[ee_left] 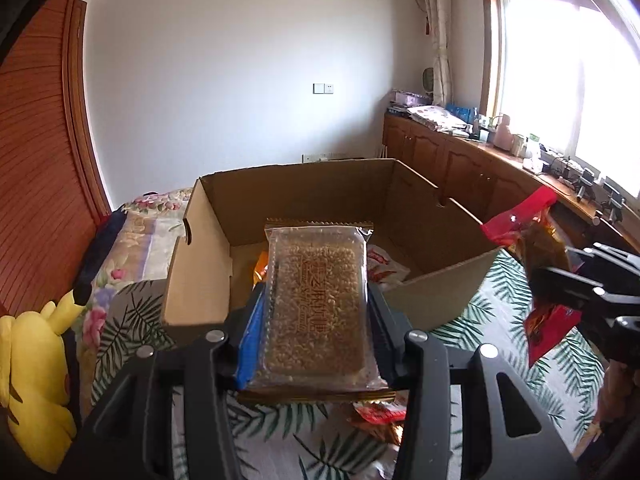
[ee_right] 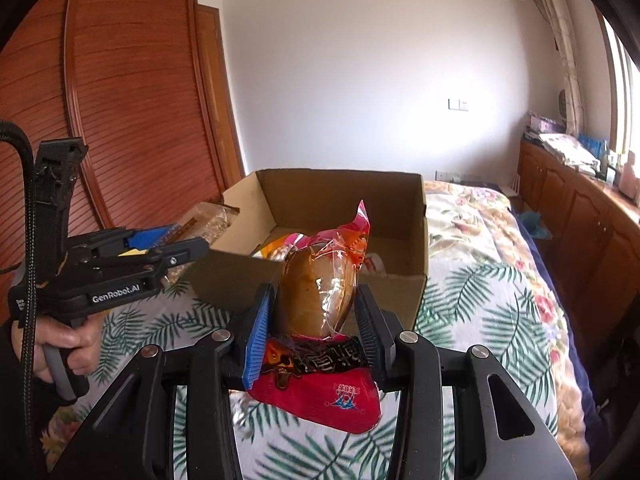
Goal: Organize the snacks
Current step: 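Carry both packets into the box and open both grippers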
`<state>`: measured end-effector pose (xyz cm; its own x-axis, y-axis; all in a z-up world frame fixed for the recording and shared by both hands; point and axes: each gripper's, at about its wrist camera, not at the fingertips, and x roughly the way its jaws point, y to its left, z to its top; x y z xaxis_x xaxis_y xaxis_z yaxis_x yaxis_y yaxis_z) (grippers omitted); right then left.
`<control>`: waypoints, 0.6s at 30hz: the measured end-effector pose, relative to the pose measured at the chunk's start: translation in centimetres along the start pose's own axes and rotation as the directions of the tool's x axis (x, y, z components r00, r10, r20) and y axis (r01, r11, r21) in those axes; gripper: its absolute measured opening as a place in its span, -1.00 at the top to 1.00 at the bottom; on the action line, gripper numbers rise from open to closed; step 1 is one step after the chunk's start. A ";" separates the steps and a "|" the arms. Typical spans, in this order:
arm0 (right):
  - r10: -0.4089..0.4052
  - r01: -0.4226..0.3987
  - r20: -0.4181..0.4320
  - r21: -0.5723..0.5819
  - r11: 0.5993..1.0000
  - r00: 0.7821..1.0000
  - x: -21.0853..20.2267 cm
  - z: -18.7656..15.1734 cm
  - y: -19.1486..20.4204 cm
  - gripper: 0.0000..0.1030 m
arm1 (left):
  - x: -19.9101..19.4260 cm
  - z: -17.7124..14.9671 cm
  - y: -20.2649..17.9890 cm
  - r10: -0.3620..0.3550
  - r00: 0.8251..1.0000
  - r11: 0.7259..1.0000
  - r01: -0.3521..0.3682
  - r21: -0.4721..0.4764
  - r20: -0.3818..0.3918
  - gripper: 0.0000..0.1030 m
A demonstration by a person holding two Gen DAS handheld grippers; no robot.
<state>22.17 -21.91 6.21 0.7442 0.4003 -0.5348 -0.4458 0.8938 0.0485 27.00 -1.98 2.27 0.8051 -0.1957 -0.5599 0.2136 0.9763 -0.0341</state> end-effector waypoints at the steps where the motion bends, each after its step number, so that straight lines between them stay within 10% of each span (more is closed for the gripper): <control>1: 0.001 -0.001 0.003 -0.009 1.000 1.000 0.3 0.4 0.1 0.20 | 0.2 0.1 0.2 0.000 1.000 1.000 0.000 -0.002 0.000 0.11; 18: 0.008 -0.007 0.005 -0.125 0.992 1.000 6.6 4.8 1.1 0.20 | 5.6 2.0 3.2 0.033 0.999 0.999 -0.033 -0.030 0.001 0.10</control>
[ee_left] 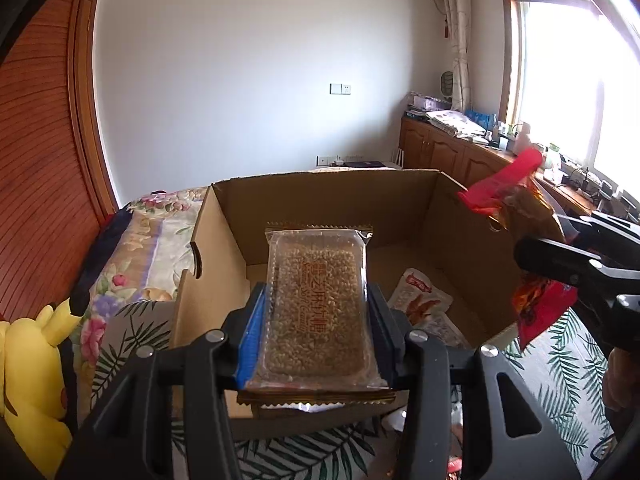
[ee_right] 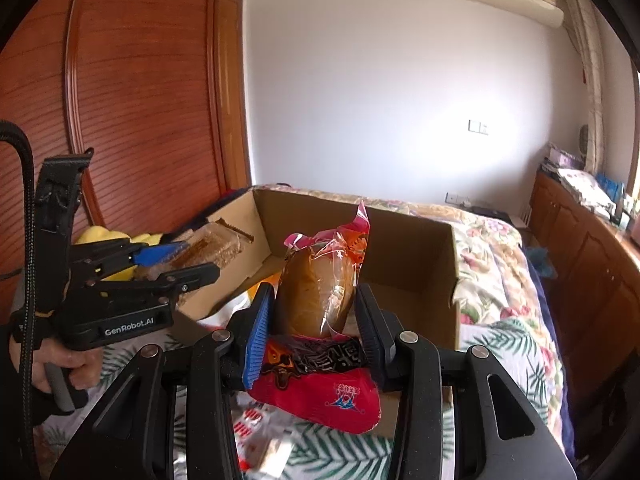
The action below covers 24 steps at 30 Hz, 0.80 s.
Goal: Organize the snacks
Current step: 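Carry both packets into the box and open both grippers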
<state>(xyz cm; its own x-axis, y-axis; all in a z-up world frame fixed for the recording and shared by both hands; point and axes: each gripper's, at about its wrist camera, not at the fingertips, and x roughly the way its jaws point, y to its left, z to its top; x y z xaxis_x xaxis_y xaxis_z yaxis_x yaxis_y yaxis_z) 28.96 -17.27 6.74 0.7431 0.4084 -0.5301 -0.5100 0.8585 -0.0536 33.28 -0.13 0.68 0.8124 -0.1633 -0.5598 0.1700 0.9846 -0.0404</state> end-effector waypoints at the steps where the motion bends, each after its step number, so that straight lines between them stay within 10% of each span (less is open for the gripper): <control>1: -0.001 0.001 0.000 -0.007 1.000 1.000 0.4 0.1 0.1 0.20 | 0.3 0.0 0.0 0.000 1.000 1.000 0.000 0.000 -0.005 0.10; 24: -0.026 0.033 -0.100 0.075 0.997 0.995 7.5 -1.5 -2.7 0.19 | 3.1 -0.3 -0.4 -0.018 0.999 1.000 0.018 -0.009 -0.037 0.06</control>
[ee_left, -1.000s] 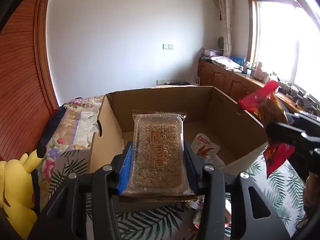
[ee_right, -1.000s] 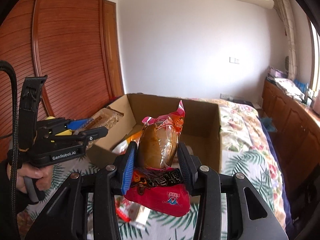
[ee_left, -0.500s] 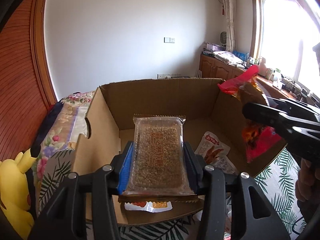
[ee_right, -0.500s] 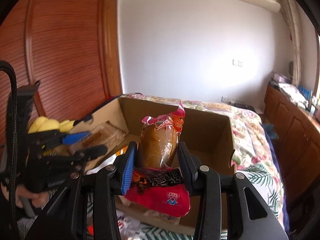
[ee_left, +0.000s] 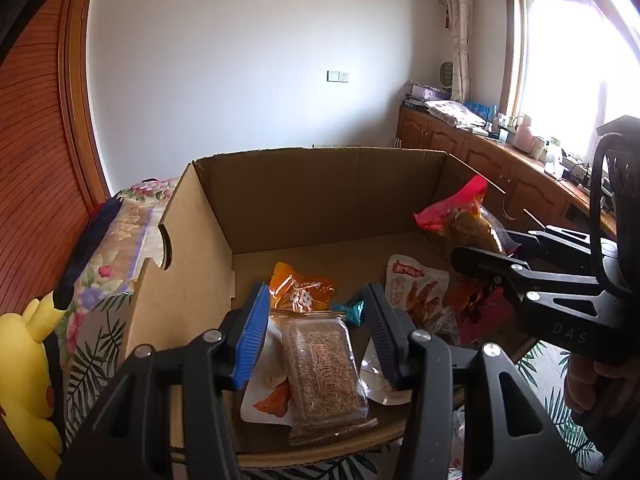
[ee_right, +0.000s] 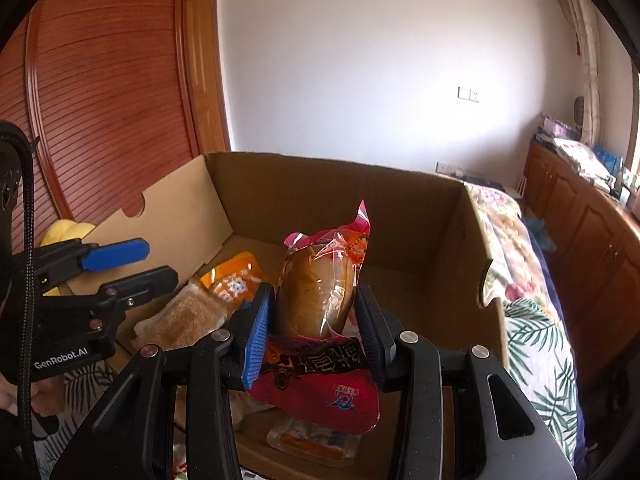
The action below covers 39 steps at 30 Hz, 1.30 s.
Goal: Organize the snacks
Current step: 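Carry both packets into the box and open both grippers, then move both tools back over the remaining snacks beside the box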
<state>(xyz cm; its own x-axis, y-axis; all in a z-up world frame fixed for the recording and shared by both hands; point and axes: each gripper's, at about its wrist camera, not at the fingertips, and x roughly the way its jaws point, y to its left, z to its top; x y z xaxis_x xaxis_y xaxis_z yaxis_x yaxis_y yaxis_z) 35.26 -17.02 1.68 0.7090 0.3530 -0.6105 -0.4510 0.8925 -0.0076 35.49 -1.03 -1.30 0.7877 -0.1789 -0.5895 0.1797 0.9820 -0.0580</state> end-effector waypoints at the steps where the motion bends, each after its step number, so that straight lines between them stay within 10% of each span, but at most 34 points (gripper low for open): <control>1: 0.002 -0.002 -0.002 0.004 1.000 1.000 0.0 0.0 -0.1 0.19 | 0.0 0.0 0.0 0.002 1.000 1.000 -0.002 0.002 -0.001 0.06; 39: 0.057 -0.058 0.029 0.020 0.998 0.998 -10.4 -6.2 2.1 0.06 | -9.3 -7.0 -2.5 -0.050 0.998 0.998 0.051 0.037 -0.026 -0.20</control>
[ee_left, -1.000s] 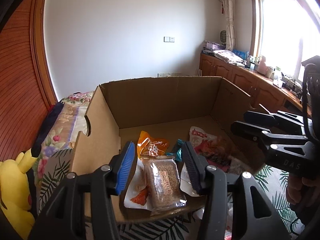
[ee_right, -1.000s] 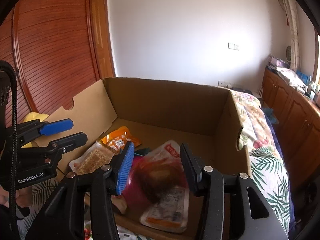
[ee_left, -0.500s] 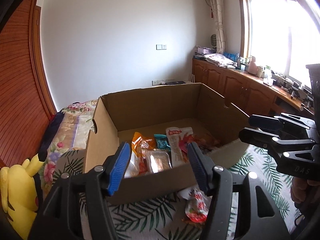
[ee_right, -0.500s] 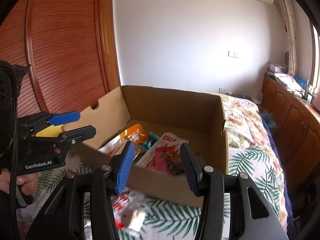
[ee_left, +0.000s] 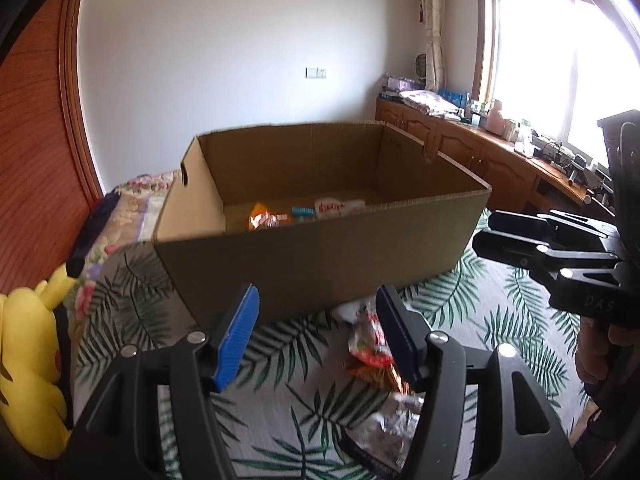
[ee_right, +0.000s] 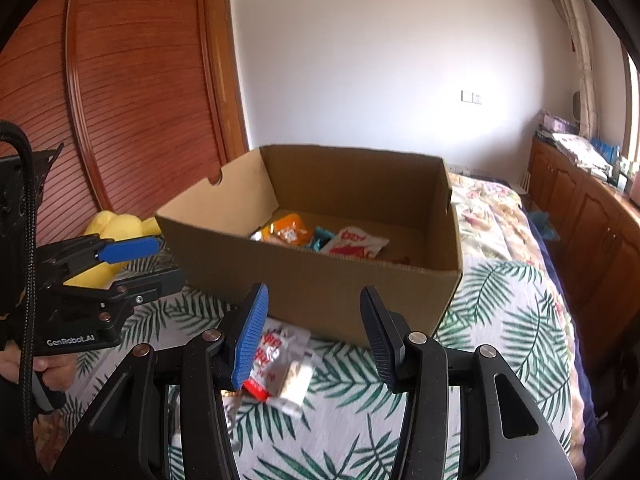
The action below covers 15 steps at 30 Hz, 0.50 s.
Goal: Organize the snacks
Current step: 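Move both tools back over the remaining snacks beside the box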
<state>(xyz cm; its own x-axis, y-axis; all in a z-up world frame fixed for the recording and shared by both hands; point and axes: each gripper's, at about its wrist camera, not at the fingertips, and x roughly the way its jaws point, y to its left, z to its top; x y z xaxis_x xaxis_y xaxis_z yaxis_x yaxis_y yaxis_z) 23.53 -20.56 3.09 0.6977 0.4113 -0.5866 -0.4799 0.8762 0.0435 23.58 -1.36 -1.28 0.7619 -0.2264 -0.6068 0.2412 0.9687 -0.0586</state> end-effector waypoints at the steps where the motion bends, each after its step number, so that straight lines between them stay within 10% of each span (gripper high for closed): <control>1: 0.001 -0.001 -0.006 0.003 1.000 1.000 0.2 -0.3 0.0 0.06 | 0.2 -0.5 0.1 -0.001 1.000 1.000 0.001 -0.005 -0.011 -0.20; 15: 0.014 -0.012 -0.104 0.025 1.000 0.994 3.7 -3.5 -0.2 0.06 | 2.2 -4.9 0.7 -0.002 0.993 0.999 -0.002 -0.040 -0.115 -0.20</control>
<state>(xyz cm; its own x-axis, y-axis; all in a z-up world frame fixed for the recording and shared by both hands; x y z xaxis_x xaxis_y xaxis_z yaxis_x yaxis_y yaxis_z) 24.28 -20.10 -1.93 0.6317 0.3952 -0.6669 -0.4744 0.8775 0.0706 22.46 -0.69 -6.56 0.6871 -0.2154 -0.6939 0.2153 0.9725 -0.0886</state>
